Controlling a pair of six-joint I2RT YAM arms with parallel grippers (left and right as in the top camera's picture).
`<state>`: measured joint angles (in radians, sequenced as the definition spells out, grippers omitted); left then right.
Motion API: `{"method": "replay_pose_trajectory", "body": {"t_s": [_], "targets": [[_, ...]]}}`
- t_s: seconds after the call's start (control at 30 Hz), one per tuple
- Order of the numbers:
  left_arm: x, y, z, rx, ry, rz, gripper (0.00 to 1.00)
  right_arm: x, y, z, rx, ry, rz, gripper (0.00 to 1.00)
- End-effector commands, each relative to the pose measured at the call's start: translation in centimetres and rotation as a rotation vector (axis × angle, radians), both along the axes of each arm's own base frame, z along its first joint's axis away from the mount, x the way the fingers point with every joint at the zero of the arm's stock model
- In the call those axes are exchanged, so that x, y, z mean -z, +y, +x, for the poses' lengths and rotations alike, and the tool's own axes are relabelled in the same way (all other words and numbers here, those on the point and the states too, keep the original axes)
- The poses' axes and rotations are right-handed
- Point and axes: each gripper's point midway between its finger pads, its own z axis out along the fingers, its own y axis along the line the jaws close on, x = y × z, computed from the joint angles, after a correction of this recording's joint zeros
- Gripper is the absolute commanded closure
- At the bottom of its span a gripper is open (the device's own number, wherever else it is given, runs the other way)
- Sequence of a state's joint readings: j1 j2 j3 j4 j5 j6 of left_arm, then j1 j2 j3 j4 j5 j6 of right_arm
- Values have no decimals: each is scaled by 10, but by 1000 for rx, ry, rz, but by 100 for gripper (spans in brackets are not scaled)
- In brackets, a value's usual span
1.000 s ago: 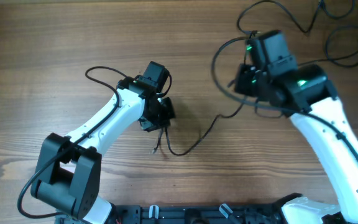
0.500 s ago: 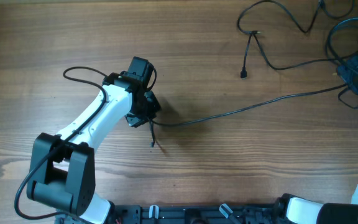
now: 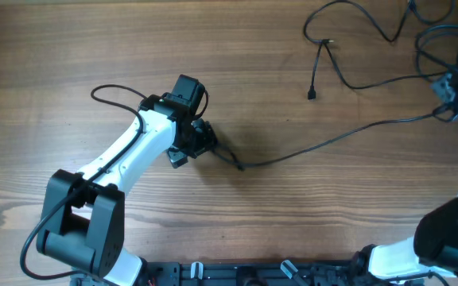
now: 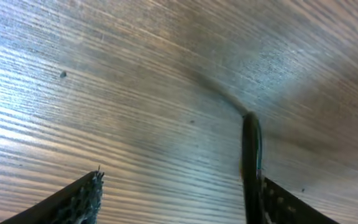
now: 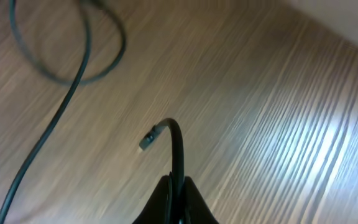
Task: Untangle cables
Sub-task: 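Drag the short cable with the right gripper to the far right, then release the cable at the far right and raise the right gripper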
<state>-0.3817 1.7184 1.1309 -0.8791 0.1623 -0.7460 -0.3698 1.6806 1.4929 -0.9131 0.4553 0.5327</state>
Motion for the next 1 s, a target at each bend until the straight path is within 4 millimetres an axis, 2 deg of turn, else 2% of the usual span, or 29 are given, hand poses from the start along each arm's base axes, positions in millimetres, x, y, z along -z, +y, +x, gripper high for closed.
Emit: {"method": "replay_pose_trajectory", "body": {"t_s": [0.0,0.03,0.07,0.1,0.17,0.23,0.27,0.33,0.5,0.53,0.6,0.8,0.87,0.93,0.97], "targets": [[1,0,-1,7,2,5,16,-1,-53,-20,138,-12,-59,94],[1,0,0,7,1,4,11,0,-72,-27,178,-67,-20,88],[1,0,0,7,1,4,0,2,-79,-30,189,-97,14,86],[1,-1,1,7,-3,3,0,5,-81,-28,182,-128,59,78],[0,-4,8,7,-31,-10,0,9,-75,-22,147,-173,136,42],[0,-4,8,7,-33,-10,0,11,-67,-16,119,-186,176,15],[0,-4,8,7,-33,-10,0,12,-62,-12,100,-198,199,8],[0,-4,8,7,-33,-10,0,13,-54,-6,51,-208,234,1],[0,-4,8,7,-33,-11,0,23,-35,-12,29,-174,329,0],[0,-4,8,7,-35,-11,0,27,-23,-13,11,-166,386,0],[0,-5,10,7,-42,-18,0,38,10,-4,-167,-166,508,0],[-1,-6,11,8,-46,-23,0,106,81,-7,-293,-72,636,0],[-1,-6,11,8,-45,-23,0,122,100,-3,-323,-68,640,11],[0,-6,10,8,-41,-22,0,127,113,5,-340,-84,639,51],[0,-6,10,8,-41,-22,0,127,116,8,-354,-90,634,60]]}}
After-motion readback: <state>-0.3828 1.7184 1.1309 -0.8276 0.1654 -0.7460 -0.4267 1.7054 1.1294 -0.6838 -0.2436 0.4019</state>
